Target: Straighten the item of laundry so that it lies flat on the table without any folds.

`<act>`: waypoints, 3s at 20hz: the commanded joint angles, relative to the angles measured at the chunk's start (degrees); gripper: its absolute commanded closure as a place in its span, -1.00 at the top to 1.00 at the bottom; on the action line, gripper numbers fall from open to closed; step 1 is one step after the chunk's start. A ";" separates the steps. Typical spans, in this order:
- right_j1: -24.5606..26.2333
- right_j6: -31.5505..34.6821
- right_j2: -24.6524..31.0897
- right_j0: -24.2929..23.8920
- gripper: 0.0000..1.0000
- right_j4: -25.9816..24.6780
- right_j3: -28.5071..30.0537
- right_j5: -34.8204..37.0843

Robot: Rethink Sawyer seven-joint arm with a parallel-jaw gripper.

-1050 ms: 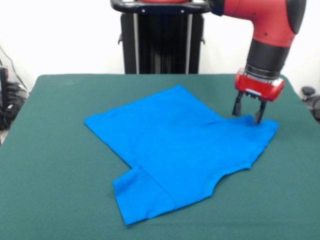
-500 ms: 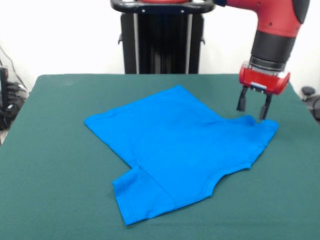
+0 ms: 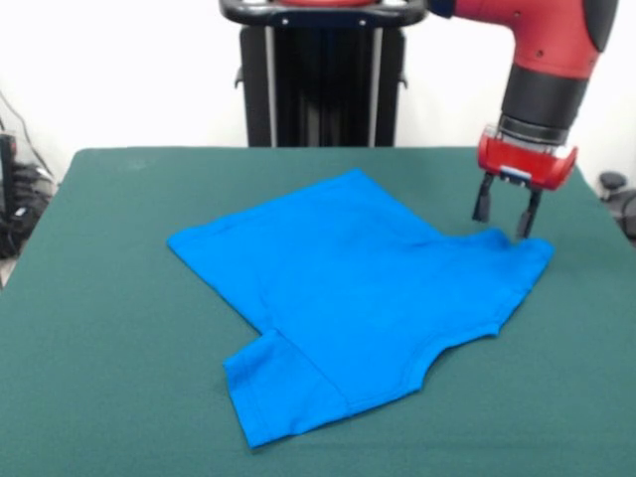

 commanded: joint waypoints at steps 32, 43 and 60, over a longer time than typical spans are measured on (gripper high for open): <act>9.07 12.35 3.21 6.62 1.00 8.29 0.60 -1.75; 0.09 12.87 3.34 8.84 1.00 6.95 11.08 1.99; -4.85 10.25 2.48 2.47 1.00 8.05 8.00 5.39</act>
